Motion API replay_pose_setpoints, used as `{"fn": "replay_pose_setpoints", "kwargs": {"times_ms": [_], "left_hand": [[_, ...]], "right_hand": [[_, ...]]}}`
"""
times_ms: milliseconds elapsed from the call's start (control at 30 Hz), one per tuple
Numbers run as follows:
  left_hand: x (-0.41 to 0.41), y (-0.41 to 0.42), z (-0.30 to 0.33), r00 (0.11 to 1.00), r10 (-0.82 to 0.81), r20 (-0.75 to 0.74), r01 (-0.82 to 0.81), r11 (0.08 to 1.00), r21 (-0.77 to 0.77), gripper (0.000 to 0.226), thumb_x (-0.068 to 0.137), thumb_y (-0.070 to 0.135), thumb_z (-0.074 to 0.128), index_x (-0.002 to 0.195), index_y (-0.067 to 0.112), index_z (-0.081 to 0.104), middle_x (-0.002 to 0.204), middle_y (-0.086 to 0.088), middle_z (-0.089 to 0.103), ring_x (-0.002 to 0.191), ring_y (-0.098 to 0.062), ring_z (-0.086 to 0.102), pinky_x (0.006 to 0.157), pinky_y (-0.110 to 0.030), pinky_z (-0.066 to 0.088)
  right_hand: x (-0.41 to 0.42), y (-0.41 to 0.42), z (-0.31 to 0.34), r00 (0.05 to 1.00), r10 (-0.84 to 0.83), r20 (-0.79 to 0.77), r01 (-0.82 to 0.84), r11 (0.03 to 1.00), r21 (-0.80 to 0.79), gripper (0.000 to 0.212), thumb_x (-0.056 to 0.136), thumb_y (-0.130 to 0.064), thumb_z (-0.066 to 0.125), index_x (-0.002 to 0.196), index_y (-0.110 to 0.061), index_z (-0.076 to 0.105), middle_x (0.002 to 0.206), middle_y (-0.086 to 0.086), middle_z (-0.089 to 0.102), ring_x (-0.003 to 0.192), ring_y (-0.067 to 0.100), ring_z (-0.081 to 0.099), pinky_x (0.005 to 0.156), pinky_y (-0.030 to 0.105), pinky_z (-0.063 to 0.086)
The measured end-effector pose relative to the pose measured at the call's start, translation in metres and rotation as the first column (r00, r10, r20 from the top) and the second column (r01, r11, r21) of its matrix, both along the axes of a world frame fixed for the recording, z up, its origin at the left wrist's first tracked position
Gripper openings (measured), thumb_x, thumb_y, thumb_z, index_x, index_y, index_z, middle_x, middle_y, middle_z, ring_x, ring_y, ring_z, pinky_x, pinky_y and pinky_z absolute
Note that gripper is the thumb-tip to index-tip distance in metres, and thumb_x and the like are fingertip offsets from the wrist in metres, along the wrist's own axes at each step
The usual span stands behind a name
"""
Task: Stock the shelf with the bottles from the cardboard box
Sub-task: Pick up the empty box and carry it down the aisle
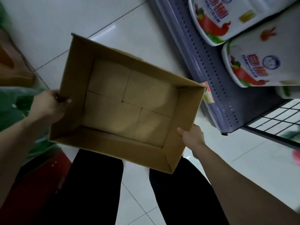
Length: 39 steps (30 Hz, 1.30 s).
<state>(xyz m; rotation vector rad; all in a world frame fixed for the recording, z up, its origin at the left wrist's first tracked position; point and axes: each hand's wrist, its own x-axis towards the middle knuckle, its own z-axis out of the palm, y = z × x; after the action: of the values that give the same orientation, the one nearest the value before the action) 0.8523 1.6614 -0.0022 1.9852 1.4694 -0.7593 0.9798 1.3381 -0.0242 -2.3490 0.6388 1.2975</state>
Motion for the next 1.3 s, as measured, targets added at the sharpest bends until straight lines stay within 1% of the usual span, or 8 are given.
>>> {"fn": "replay_pose_setpoints", "kwargs": {"times_ms": [133,300,533,633,733,967,1133,1300], "left_hand": [[-0.007,0.0,0.053,0.999,0.014,-0.028,-0.015,0.999,-0.028,0.034,0.093,0.013,0.058,0.127,0.007,0.059,0.113,-0.02,0.065,0.082,-0.027,0.053,0.074,-0.039,0.047],[-0.019,-0.009,0.154,1.0,0.0,-0.03,-0.001,1.0,-0.03,0.029,0.094,0.019,0.057,0.121,0.008,0.063,0.092,-0.014,0.061,0.073,-0.028,0.054,0.062,-0.03,0.04],[-0.046,-0.039,0.28,1.0,0.014,0.026,-0.014,1.0,-0.02,0.033,0.093,0.022,0.059,0.121,0.006,0.064,0.115,-0.021,0.068,0.102,-0.04,0.064,0.084,-0.043,0.051],[-0.065,-0.054,0.316,0.998,-0.006,0.069,0.007,1.0,-0.023,0.028,0.092,0.018,0.06,0.117,0.006,0.066,0.113,-0.019,0.07,0.102,-0.038,0.065,0.086,-0.042,0.053],[-0.089,-0.074,0.347,0.996,-0.038,0.076,0.04,0.999,-0.021,0.025,0.092,0.014,0.058,0.115,0.006,0.066,0.108,-0.021,0.071,0.097,-0.038,0.067,0.084,-0.041,0.055],[-0.124,-0.139,0.424,0.972,-0.224,0.075,0.232,0.965,-0.125,0.034,0.094,0.024,0.056,0.123,0.006,0.063,0.116,-0.022,0.069,0.104,-0.039,0.065,0.083,-0.039,0.052],[-0.11,-0.197,0.459,0.906,-0.405,0.127,0.424,0.876,-0.231,0.029,0.09,0.022,0.063,0.115,0.008,0.068,0.113,-0.015,0.072,0.105,-0.031,0.066,0.086,-0.033,0.052],[-0.085,-0.283,0.485,0.795,-0.581,0.173,0.605,0.745,-0.281,0.035,0.09,0.022,0.063,0.123,0.014,0.066,0.121,-0.011,0.07,0.114,-0.029,0.063,0.095,-0.032,0.049]], "right_hand": [[0.003,-0.006,0.048,0.999,0.035,-0.018,-0.034,0.999,0.039,0.029,0.091,-0.017,0.056,0.116,-0.002,0.059,0.118,0.015,0.064,0.091,0.027,0.057,0.085,0.036,0.049],[0.008,-0.016,0.139,0.994,0.098,-0.044,-0.093,0.991,0.094,0.027,0.089,-0.017,0.059,0.114,-0.006,0.061,0.115,0.014,0.065,0.099,0.031,0.061,0.09,0.042,0.052],[0.003,-0.041,0.274,0.984,0.176,-0.012,-0.174,0.981,0.09,0.028,0.088,-0.018,0.059,0.114,-0.007,0.062,0.104,0.011,0.064,0.093,0.029,0.061,0.09,0.041,0.052],[-0.017,-0.06,0.322,0.974,0.224,0.014,-0.225,0.972,0.061,0.032,0.087,-0.019,0.058,0.117,-0.007,0.061,0.113,0.014,0.067,0.102,0.033,0.063,0.092,0.043,0.052],[-0.049,-0.08,0.368,0.973,0.231,0.012,-0.231,0.971,0.065,0.019,0.088,-0.018,0.056,0.105,-0.011,0.06,0.1,0.01,0.066,0.091,0.027,0.063,0.084,0.037,0.054],[-0.143,-0.172,0.459,0.999,0.036,0.025,-0.036,0.999,0.009,0.007,0.088,-0.018,0.056,0.082,-0.016,0.054,0.083,0.004,0.061,0.083,0.025,0.062,0.079,0.036,0.053],[-0.212,-0.259,0.496,0.991,-0.128,0.032,0.129,0.991,-0.028,0.01,0.088,-0.021,0.054,0.097,-0.017,0.057,0.104,0.008,0.068,0.097,0.028,0.066,0.084,0.035,0.055],[-0.274,-0.353,0.521,0.952,-0.306,0.019,0.307,0.951,-0.035,0.008,0.087,-0.024,0.054,0.094,-0.022,0.054,0.098,0.003,0.066,0.097,0.027,0.066,0.075,0.028,0.05]]}}
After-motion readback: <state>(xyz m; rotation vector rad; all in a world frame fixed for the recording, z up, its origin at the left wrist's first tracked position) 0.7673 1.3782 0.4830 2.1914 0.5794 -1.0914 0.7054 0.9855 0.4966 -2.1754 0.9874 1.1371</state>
